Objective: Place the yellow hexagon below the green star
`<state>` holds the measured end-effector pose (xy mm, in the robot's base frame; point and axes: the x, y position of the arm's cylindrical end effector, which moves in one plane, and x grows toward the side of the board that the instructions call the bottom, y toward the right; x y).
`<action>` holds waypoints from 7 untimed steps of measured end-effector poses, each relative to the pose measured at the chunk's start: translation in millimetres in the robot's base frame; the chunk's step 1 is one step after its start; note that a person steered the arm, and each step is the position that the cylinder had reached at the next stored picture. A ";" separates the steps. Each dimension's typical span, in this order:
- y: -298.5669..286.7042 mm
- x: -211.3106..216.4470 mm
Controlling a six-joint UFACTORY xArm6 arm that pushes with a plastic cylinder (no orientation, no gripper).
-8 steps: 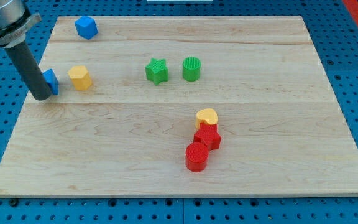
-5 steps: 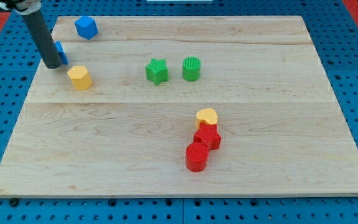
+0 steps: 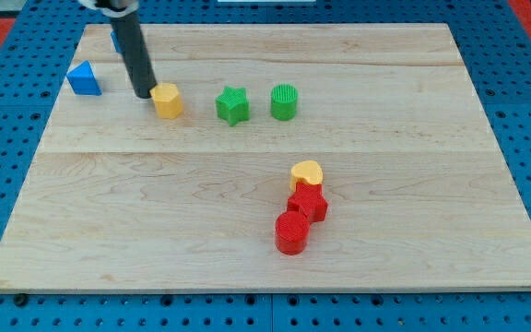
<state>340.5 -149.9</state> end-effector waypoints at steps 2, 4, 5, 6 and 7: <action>47.4 35.4; 74.0 59.0; 74.3 59.0; 74.3 59.0; 75.2 59.0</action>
